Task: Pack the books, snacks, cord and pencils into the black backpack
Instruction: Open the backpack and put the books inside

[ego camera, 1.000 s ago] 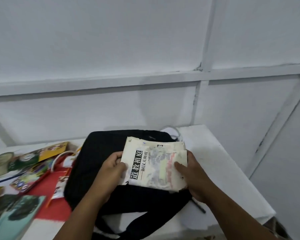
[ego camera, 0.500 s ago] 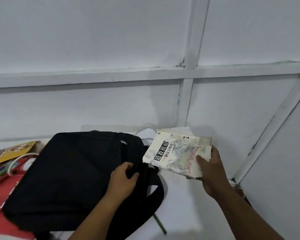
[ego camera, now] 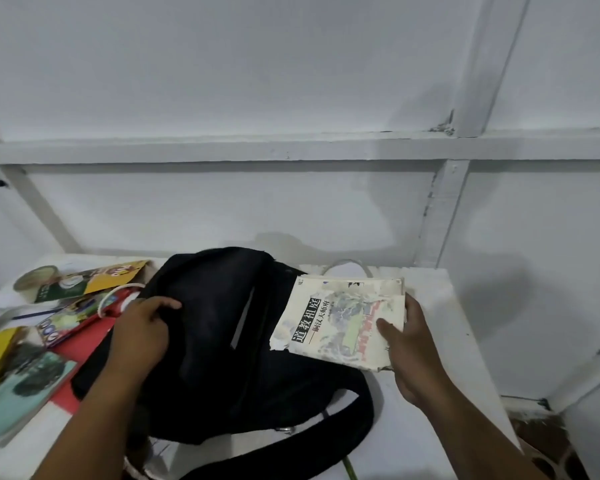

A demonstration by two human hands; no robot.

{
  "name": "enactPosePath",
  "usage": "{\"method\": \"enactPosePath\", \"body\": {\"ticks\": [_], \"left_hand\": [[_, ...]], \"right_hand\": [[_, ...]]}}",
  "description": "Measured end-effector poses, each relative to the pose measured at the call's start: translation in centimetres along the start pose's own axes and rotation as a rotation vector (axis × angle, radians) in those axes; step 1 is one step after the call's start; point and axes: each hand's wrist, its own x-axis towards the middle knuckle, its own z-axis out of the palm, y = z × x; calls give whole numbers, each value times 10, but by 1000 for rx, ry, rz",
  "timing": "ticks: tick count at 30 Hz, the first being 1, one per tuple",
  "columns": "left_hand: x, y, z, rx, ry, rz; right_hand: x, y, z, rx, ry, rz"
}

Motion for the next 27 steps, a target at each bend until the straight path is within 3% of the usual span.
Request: {"method": "enactPosePath", "body": {"ticks": [4,6,8,11,16,22,27], "left_hand": [[-10,-6,18,59,-143,-77],[-25,-1,32,236,-260,-187],[-39,4,41,452,-363,-167],[-44,3,52,487,-448,-159],[-27,5,41,100,-357,-118],[-9,-8,7,-458,-428,-211],[-11,-7,3,-555,-482,-130]], "right_hand": [[6,5,36,-105,-70,-14],[10,8,51,-158,-93,-10],[15,8,61,-198,-90,-9],[23,5,67,-213,-89,-2],[34,0,72,-297,-152,-13],[45,2,98,-254,-190,-37],[49,17,139,-329,-192,-63]]}}
